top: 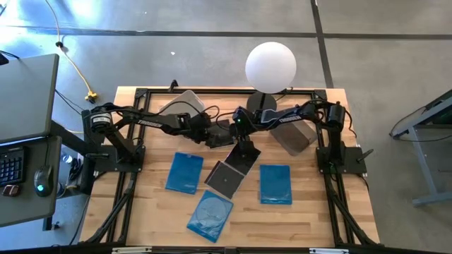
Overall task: Pick & place jewel cases by type
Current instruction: Put the top black CD case into the white bin
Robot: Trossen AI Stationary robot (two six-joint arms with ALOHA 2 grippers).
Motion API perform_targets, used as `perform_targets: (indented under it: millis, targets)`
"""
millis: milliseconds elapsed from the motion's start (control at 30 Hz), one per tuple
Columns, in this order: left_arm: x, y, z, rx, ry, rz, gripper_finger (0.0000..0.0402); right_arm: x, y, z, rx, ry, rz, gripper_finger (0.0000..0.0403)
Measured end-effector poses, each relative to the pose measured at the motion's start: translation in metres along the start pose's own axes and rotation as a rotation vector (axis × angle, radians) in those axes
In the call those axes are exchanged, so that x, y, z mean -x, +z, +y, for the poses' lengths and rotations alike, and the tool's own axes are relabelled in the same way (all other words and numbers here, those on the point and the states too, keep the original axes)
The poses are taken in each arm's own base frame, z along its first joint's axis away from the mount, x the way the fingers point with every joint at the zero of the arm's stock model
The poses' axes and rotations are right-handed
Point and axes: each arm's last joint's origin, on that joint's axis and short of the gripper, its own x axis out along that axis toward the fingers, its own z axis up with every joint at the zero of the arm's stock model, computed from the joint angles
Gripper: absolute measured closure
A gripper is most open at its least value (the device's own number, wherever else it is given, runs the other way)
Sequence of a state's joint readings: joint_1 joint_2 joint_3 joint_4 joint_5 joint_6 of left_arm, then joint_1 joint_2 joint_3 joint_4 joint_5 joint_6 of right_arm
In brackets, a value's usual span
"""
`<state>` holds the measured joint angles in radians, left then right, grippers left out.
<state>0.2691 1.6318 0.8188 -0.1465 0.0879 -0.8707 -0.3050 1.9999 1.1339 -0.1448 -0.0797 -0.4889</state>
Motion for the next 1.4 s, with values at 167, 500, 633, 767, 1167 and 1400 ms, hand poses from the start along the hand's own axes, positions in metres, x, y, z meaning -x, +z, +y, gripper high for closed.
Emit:
perform_targets:
  millis: [167,500,633,767,1167,1400]
  targets:
    - [0.001,-0.001,0.001,0.026,0.029,-0.002,0.0172,0.000,-0.001,-0.001,-0.004,-0.010,0.011,0.0234]
    - [-0.011,-0.004,0.004,0.077,0.035,0.058,0.0172,-0.001,-0.002,0.000,-0.047,0.015,0.000,0.0234]
    - [-0.011,-0.002,0.005,0.077,0.051,0.016,0.0172,-0.001,-0.001,0.000,-0.044,0.028,-0.009,0.0234]
    - [-0.012,-0.002,0.003,0.059,0.005,0.026,0.0172,-0.001,-0.002,0.000,-0.041,0.040,-0.012,0.0234]
    - [0.000,0.010,-0.014,-0.052,0.019,0.052,0.0172,-0.001,0.002,0.008,-0.001,0.009,0.014,0.0234]
    - [0.010,0.019,-0.024,-0.127,0.050,0.066,0.0172,-0.001,0.007,0.018,0.007,-0.031,0.032,0.0234]
